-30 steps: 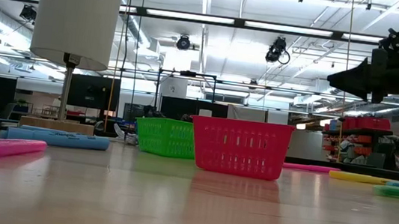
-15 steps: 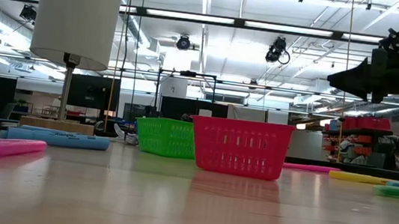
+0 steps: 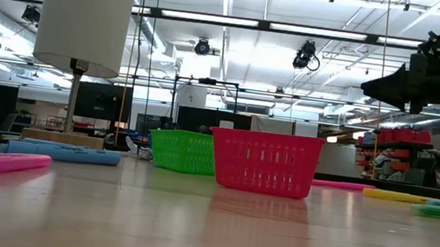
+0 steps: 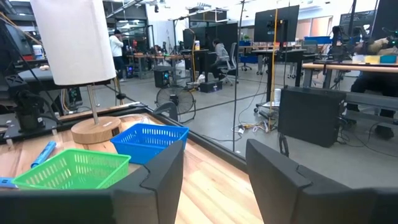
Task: Pick & Place Markers
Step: Put the bottom pink pen into the red bin
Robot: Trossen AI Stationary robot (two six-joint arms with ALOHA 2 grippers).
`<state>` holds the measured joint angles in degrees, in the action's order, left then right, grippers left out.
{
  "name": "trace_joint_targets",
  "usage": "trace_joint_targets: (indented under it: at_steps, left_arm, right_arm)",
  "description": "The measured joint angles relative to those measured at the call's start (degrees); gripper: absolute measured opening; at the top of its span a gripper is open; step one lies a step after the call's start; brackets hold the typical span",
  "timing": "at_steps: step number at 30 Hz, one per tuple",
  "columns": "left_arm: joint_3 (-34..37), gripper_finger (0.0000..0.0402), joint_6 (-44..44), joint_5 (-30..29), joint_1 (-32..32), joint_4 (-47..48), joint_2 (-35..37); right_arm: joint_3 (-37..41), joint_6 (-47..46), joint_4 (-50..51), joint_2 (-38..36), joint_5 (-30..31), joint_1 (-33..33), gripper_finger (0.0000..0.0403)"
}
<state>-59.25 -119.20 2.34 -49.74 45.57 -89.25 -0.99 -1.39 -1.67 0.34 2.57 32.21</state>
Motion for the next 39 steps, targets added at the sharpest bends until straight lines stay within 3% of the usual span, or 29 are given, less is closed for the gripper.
trace_joint_targets:
  at_steps: [15, 24, 30, 39]
  left_arm:
    - [-17.42, 0.0034, -0.21, 0.38, 0.27, 17.32, 0.11]
    - [-26.01, 0.0034, -1.62, 0.36, 1.86, 19.74, 0.13]
    - [-27.48, 0.0034, -1.08, 2.59, 4.33, 19.80, -0.03]
    - [-27.51, 0.0034, 6.20, 4.77, 13.21, 18.11, -2.39]
  right_arm:
    - [0.00, 0.00, -0.02, 0.00, 0.00, -0.02, 0.0176]
    - [0.00, 0.00, -0.01, -0.01, 0.01, -0.01, 0.0176]
    - [0.00, 0.01, 0.00, -0.01, 0.02, -0.01, 0.0176]
    - [0.00, 0.01, 0.00, -0.01, 0.02, -0.01, 0.0176]
